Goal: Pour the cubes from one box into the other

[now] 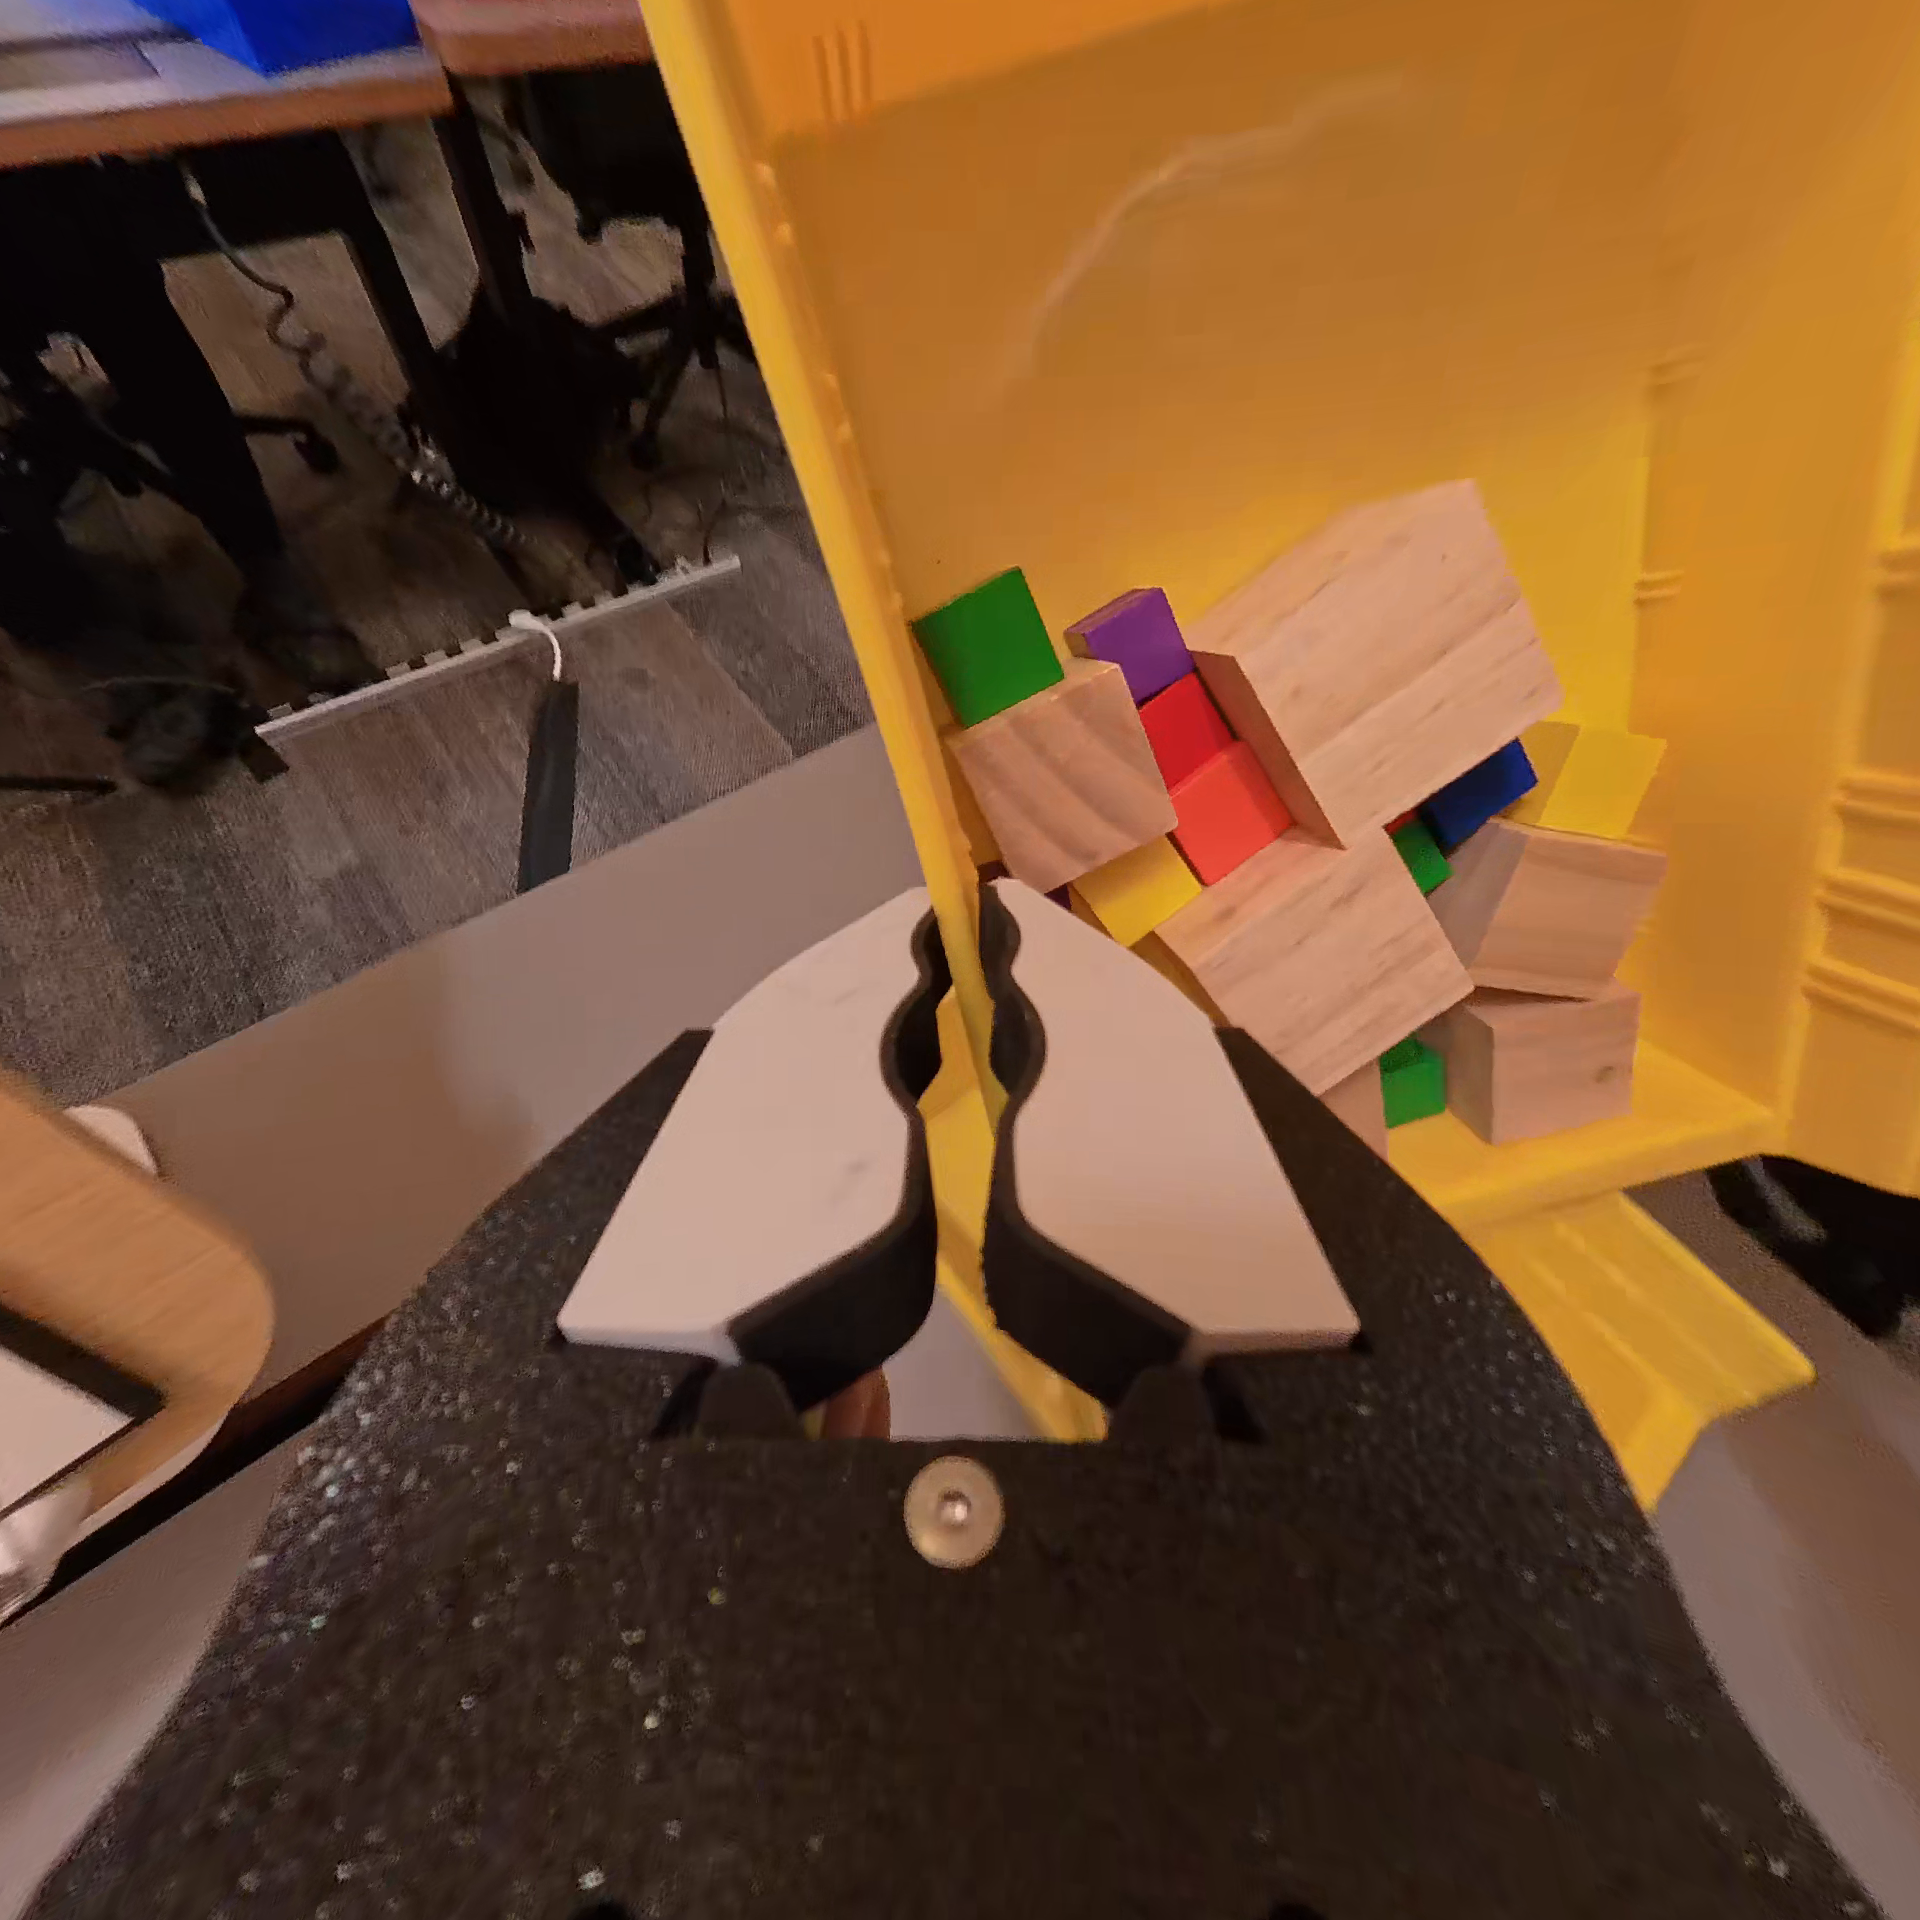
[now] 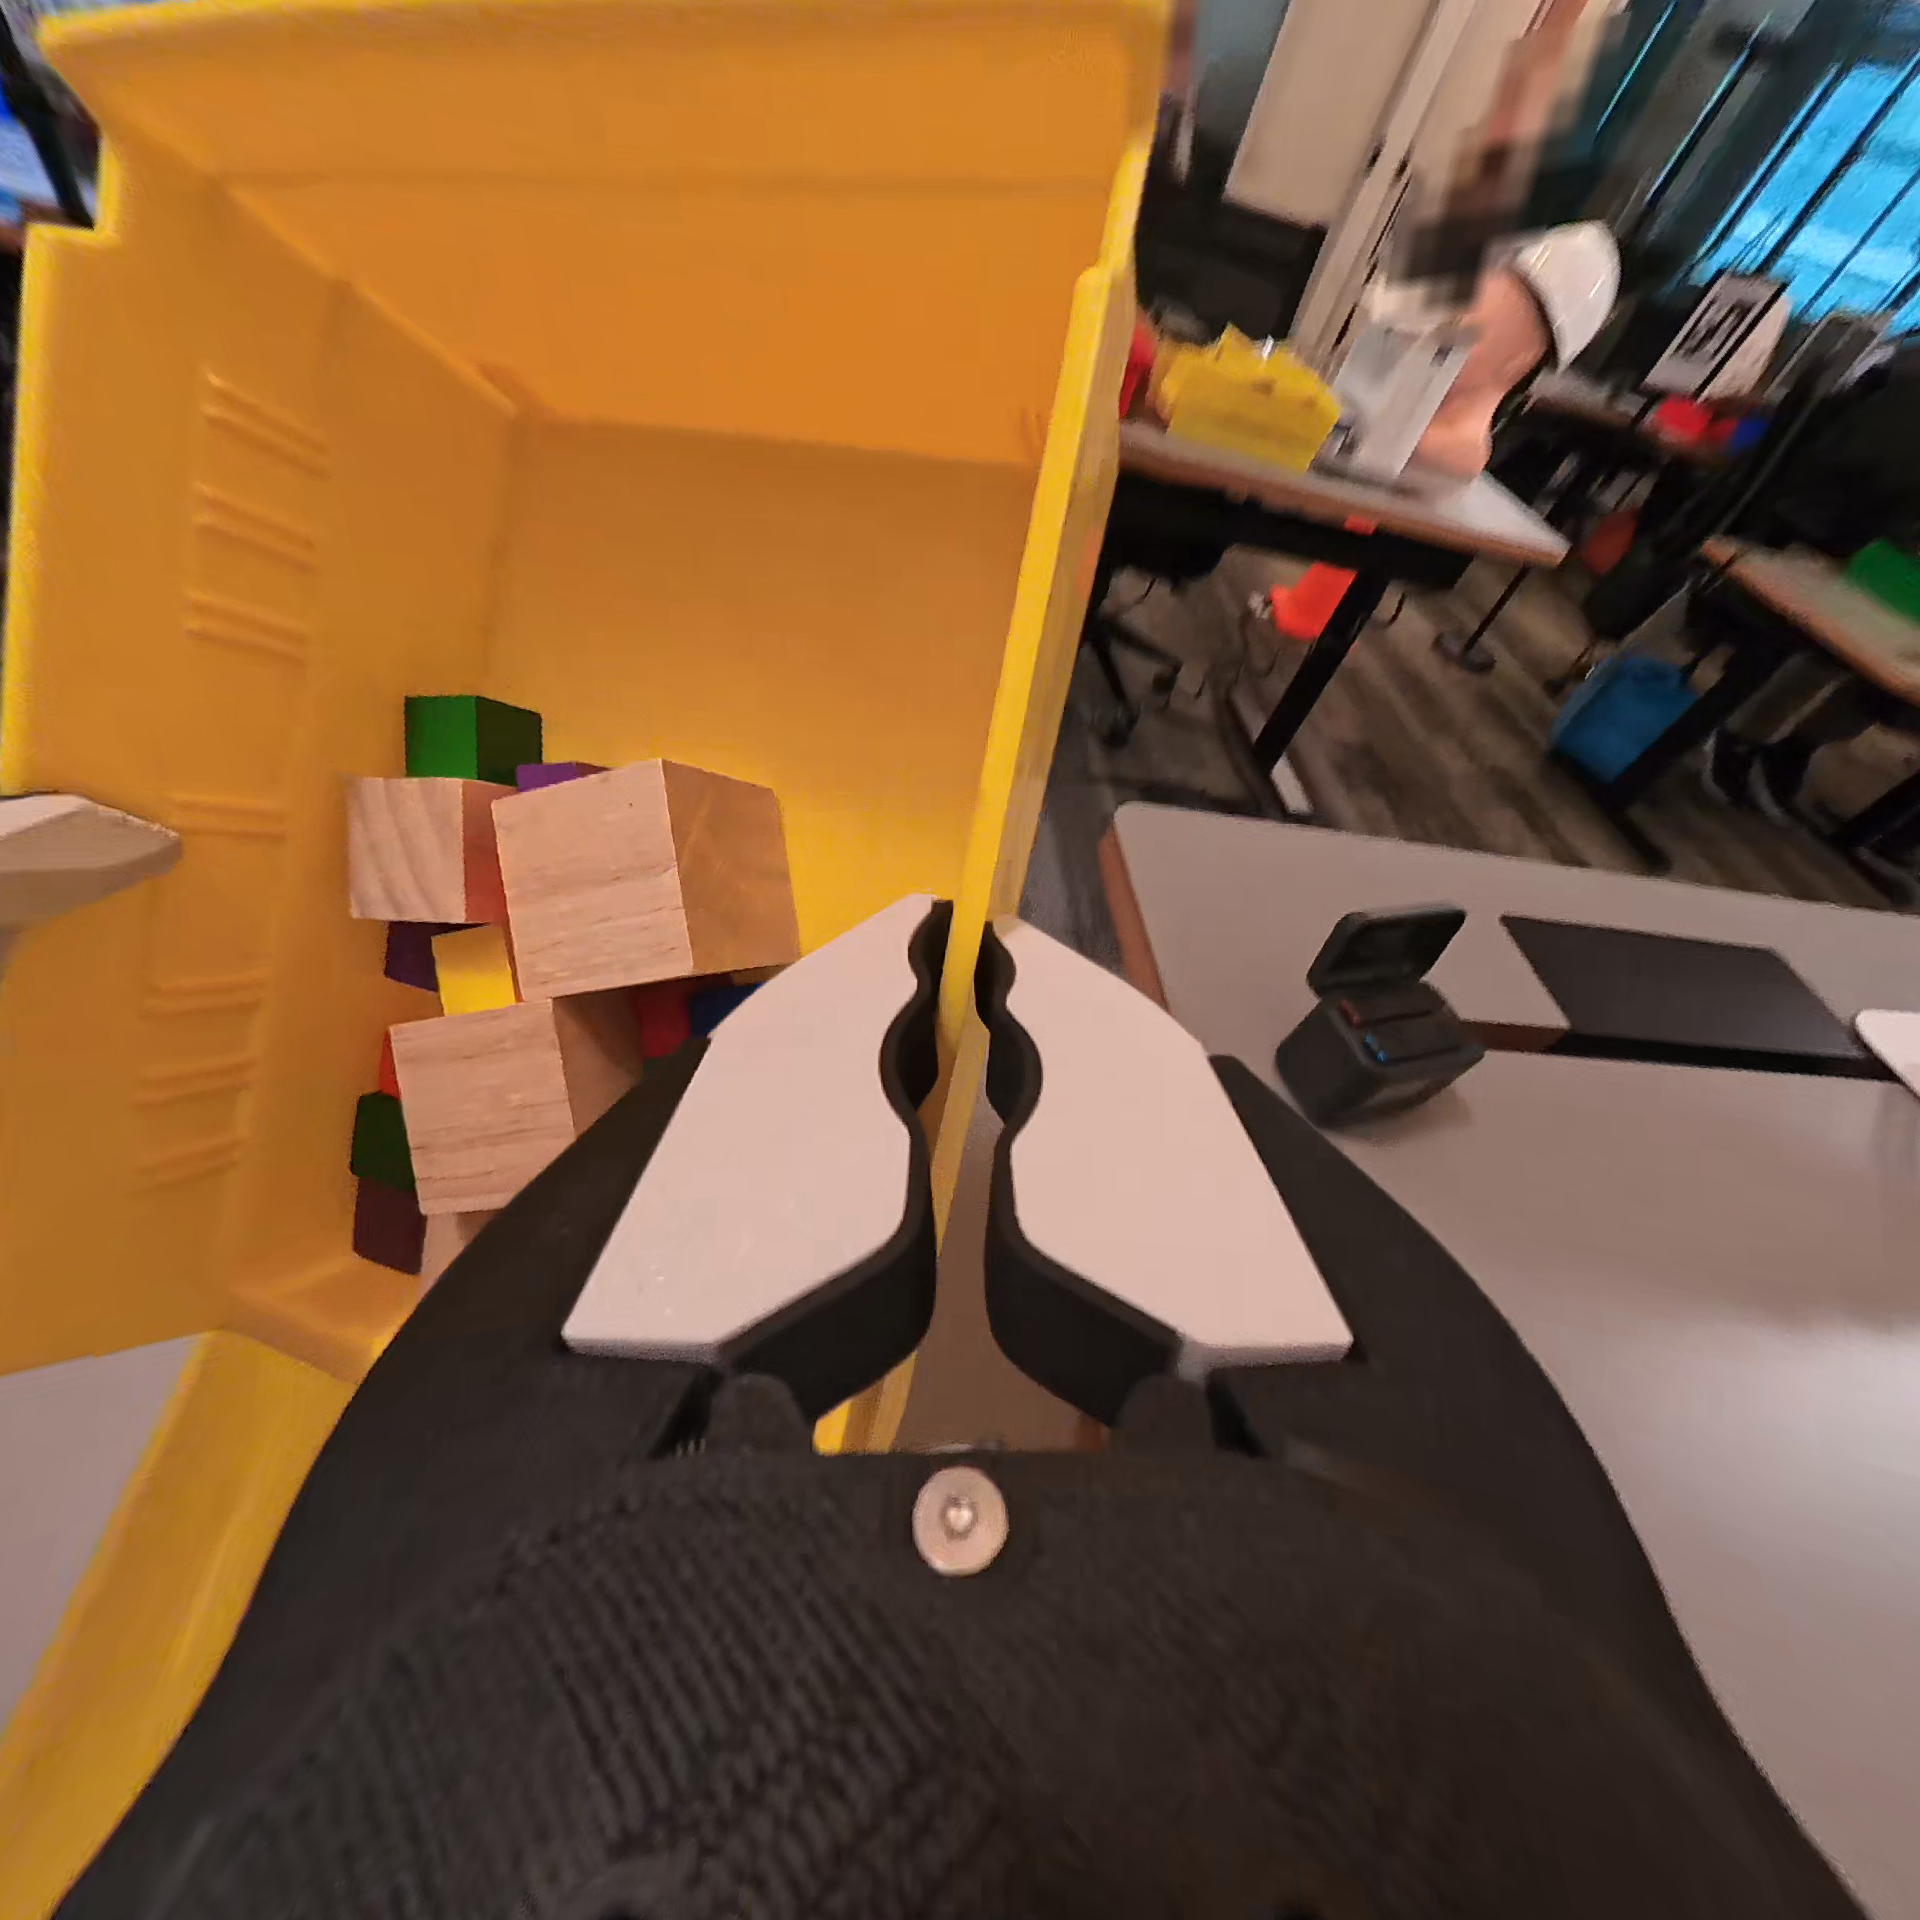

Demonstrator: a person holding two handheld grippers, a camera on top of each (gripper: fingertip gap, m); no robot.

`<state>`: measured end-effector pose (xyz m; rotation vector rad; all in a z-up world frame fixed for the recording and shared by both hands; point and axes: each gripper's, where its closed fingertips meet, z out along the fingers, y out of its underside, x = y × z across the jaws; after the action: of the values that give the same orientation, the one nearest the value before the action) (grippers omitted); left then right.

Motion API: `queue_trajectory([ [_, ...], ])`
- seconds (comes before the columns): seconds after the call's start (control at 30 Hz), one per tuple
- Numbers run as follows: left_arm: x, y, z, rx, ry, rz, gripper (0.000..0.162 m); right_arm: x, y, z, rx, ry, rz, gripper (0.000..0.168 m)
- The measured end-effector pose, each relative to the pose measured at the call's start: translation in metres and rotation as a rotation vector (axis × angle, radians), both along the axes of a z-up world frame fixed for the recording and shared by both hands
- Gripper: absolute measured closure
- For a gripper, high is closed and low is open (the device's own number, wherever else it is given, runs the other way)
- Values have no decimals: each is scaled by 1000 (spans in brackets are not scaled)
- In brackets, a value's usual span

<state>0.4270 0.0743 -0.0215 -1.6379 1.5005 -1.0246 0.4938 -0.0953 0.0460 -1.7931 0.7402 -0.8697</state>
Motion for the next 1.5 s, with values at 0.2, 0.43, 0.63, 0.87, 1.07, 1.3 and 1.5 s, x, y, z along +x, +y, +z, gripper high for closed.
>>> queue_trajectory([
  [0.2, 19, -6, -4, 35, -144, 37, 159, 13, -14, -15, 163, -105, -36, 164],
  [0.43, 24, -20, -12, 52, -271, 36, 159, 12, -30, -22, 278, -277, -170, 166],
  [0.63, 18, -12, -15, 61, -314, 86, 159, 12, -24, -33, 340, -282, -118, 166],
  [0.87, 13, -9, -16, 60, -329, 116, 160, 9, -18, -34, 395, -240, -108, 165],
  [1.07, 8, -10, -12, 34, -364, 122, 160, 0, -23, -33, 440, -251, -112, 164],
  [1.3, 4, -14, -7, 33, -402, 127, 160, -8, -27, -33, 520, -235, -81, 163],
  [1.5, 1, -20, -4, 57, -414, 126, 160, -13, -35, -32, 500, -294, -121, 164],
])
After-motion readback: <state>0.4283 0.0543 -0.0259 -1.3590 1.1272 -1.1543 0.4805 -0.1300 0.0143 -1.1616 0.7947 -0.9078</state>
